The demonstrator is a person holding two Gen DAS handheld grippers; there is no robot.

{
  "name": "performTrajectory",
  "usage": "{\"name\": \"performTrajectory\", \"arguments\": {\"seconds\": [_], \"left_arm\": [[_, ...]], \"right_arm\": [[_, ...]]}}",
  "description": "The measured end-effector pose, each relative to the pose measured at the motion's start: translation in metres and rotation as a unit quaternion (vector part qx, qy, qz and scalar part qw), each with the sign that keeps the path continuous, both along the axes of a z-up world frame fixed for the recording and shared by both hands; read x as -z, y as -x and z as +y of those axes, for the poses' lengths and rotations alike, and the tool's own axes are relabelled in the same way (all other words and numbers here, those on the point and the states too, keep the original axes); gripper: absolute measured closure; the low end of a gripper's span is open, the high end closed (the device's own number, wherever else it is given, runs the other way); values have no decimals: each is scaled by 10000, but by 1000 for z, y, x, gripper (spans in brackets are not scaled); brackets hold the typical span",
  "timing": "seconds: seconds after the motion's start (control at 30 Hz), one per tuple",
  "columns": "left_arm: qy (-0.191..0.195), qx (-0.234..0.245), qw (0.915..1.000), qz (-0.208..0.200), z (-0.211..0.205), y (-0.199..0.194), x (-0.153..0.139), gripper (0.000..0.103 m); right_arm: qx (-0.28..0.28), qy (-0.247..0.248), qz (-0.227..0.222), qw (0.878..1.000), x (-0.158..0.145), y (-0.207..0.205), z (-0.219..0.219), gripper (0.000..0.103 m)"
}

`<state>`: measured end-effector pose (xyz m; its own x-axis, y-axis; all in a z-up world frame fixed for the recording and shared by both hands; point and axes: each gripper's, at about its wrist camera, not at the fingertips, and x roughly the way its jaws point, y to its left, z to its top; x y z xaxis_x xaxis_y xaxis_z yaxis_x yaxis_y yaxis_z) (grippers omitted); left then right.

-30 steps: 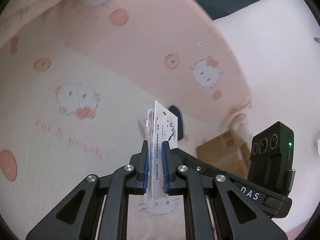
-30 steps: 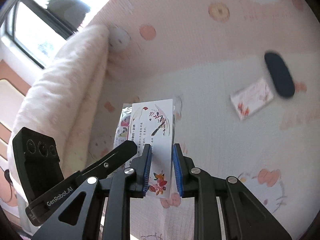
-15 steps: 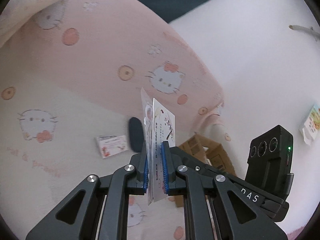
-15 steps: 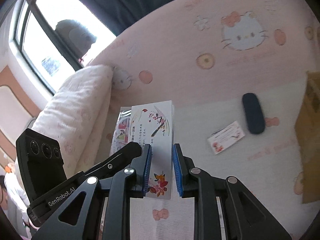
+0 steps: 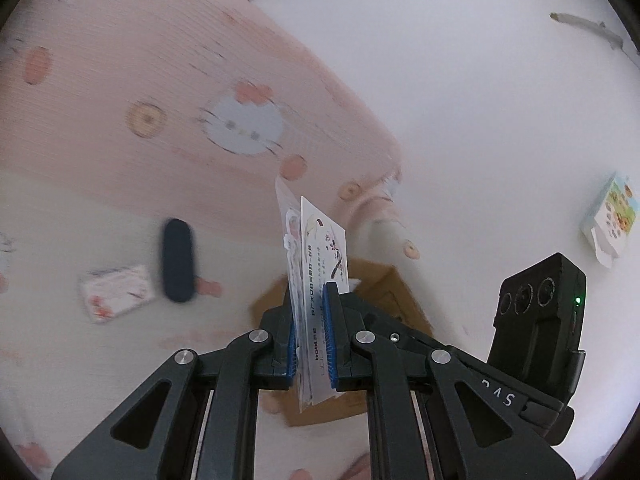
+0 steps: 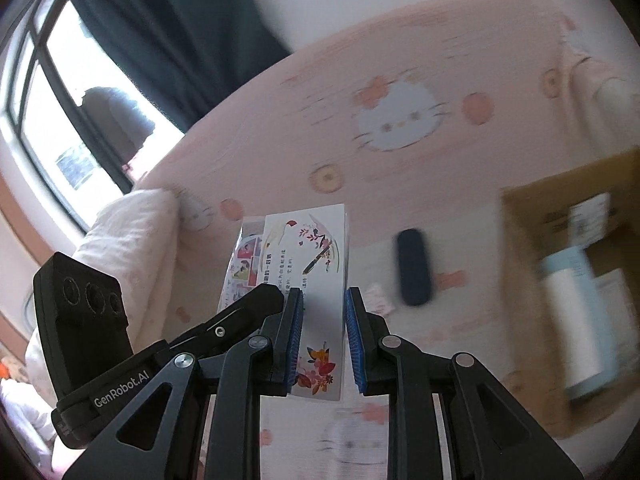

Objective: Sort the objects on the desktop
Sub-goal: 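Lift the cards with both tools toward the cardboard box, then carry the held cards in both tools down into the cardboard box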

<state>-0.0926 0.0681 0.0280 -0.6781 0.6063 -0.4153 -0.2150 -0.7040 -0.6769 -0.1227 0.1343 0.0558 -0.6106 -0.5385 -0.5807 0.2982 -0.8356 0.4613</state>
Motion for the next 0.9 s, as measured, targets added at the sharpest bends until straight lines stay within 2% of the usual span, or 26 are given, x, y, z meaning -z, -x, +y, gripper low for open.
{"name": "performTrajectory", "arguments": {"seconds": [0.17, 0.37, 0.6, 0.9], "left_arm": [[-255, 594, 9978, -115, 80, 21, 11, 91], [-170, 1073, 9941, -3, 157, 45, 8, 91], [-229, 1282, 9913, -203, 211, 74, 13, 91], [0, 1517, 9876, -399, 271, 102, 9, 91]], "right_arm": [[608, -69, -25, 9981, 0, 17, 60, 84], [1156, -130, 47, 9932, -5, 32, 128, 84], [1318, -209, -34, 9911, 2, 55, 181, 84], [1416, -169, -219, 9895, 19, 79, 239, 84]]}}
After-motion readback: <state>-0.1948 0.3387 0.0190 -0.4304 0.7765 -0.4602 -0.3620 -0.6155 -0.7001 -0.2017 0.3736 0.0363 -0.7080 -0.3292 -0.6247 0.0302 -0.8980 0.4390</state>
